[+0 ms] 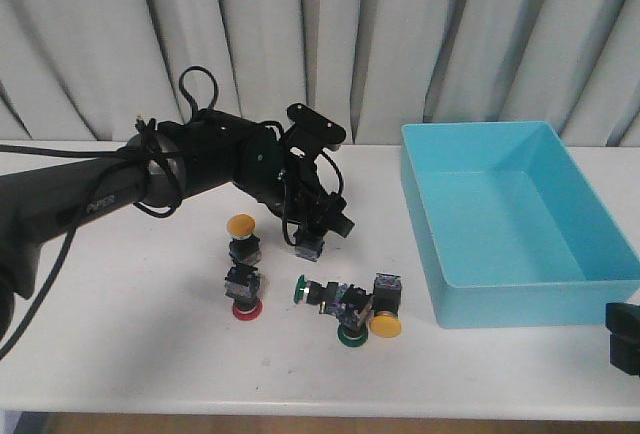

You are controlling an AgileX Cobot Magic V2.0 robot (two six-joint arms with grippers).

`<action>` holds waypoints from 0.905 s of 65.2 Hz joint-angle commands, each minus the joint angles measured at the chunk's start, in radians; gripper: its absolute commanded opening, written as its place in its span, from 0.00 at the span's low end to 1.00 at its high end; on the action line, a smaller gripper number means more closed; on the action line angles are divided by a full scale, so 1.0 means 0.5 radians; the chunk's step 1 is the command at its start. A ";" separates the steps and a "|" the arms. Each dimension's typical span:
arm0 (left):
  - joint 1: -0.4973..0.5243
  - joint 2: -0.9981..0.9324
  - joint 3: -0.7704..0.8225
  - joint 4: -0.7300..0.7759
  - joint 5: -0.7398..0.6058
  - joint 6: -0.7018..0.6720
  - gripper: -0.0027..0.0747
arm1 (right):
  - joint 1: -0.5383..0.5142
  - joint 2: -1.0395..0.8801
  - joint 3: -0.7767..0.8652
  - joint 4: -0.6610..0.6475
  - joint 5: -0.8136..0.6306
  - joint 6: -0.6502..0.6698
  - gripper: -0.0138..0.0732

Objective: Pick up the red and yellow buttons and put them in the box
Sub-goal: 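Move the left gripper over the red-capped button switch, then close the left gripper on the red-capped button and lift it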

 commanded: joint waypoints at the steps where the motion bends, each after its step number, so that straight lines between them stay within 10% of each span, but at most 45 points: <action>1: -0.023 -0.061 -0.133 0.195 -0.071 -0.291 0.71 | -0.011 0.006 -0.068 -0.017 -0.118 0.000 0.70; 38: -0.023 0.167 -0.266 0.153 -0.064 -0.333 0.70 | -0.011 0.006 -0.068 -0.017 -0.116 0.000 0.70; 59: -0.023 0.183 -0.266 0.168 -0.063 -0.333 0.46 | -0.011 0.006 -0.068 -0.017 -0.116 0.000 0.70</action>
